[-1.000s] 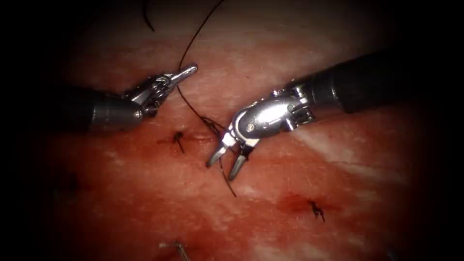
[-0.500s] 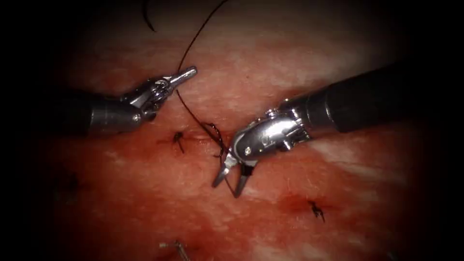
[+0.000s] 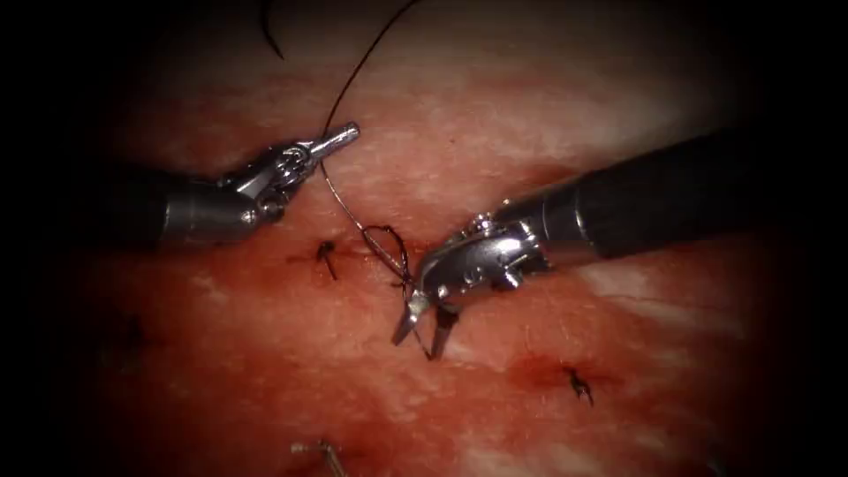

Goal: Wound Closure

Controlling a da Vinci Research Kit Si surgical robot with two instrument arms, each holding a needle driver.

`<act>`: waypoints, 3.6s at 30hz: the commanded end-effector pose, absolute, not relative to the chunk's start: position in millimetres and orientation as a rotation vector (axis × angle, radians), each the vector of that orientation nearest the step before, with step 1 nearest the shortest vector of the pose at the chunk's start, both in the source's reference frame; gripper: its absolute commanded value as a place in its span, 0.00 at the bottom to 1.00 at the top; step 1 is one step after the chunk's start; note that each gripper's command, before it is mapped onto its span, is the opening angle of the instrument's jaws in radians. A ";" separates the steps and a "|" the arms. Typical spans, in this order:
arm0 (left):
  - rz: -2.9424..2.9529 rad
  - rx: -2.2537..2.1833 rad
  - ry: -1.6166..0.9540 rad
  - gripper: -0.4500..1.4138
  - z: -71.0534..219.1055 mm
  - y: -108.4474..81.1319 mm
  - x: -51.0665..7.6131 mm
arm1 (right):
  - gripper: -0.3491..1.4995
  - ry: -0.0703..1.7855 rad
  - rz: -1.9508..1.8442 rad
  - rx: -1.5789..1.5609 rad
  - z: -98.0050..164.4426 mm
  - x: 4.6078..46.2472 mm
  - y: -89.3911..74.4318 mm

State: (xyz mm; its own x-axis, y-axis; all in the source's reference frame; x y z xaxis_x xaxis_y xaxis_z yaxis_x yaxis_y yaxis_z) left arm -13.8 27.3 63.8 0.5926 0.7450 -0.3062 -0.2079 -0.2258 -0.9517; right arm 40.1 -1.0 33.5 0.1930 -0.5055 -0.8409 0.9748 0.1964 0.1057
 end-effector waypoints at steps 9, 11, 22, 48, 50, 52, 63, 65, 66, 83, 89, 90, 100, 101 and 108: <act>0.942 -1.558 -0.467 0.00 64.3 26.8 -14.3 | 0.41 0.721 -1.237 0.714 35.4 41.1 -2.2; 0.945 -1.558 -0.470 0.00 64.3 26.8 -14.3 | 0.41 0.719 -1.241 0.704 35.7 41.3 -2.3; 0.948 -1.556 -0.471 0.00 64.3 26.7 -14.4 | 0.40 0.612 -1.287 0.675 37.9 41.0 -2.1; 0.962 -1.564 -0.500 0.00 60.6 23.3 -14.2 | 0.00 0.982 -0.671 0.693 32.3 41.8 2.8; 0.964 -1.569 -0.508 0.00 59.7 22.5 -14.2 | 0.00 1.032 -0.592 0.682 31.8 41.4 3.6; 0.966 -1.571 -0.515 0.00 58.5 21.6 -14.1 | 0.00 1.056 -0.537 0.672 31.5 41.2 4.1; 0.984 -1.600 -0.561 0.00 51.0 15.1 -14.3 | 0.00 1.108 -0.135 0.668 32.6 40.0 6.7; 0.989 -1.610 -0.570 0.00 49.8 13.8 -14.7 | 0.00 1.095 -0.108 0.658 33.0 39.9 7.1; 0.992 -1.615 -0.576 0.00 49.2 13.2 -14.9 | 0.00 1.089 -0.097 0.654 33.1 39.8 7.3; 0.959 -1.632 -0.672 0.00 42.5 1.0 -16.9 | 0.00 0.922 0.356 0.595 36.1 40.0 10.2; 0.928 -1.627 -0.767 0.00 40.9 -1.0 -18.7 | 0.00 0.920 0.458 0.552 37.3 40.8 11.1; 0.926 -1.630 -0.784 0.00 40.5 -1.2 -18.8 | 0.00 0.925 0.459 0.551 37.5 40.8 11.3; 1.009 -1.695 -1.262 0.00 35.9 -5.4 -21.7 | 0.00 0.947 0.437 0.506 38.5 40.8 11.8; 0.990 -1.673 -1.336 0.00 35.7 -5.8 -22.1 | 0.00 0.950 0.422 0.497 38.6 40.7 11.9; 0.959 -1.619 -1.523 0.00 34.3 -7.2 -23.1 | 0.00 0.969 0.391 0.469 38.8 40.7 12.2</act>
State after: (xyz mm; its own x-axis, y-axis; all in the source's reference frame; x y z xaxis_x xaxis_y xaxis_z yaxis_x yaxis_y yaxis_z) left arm -22.9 -7.0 33.5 0.0221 0.9984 -0.0521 0.4821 -0.0562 -0.8743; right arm 40.2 12.7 38.2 0.5084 0.5151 -0.6901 -0.1094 0.8335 0.5415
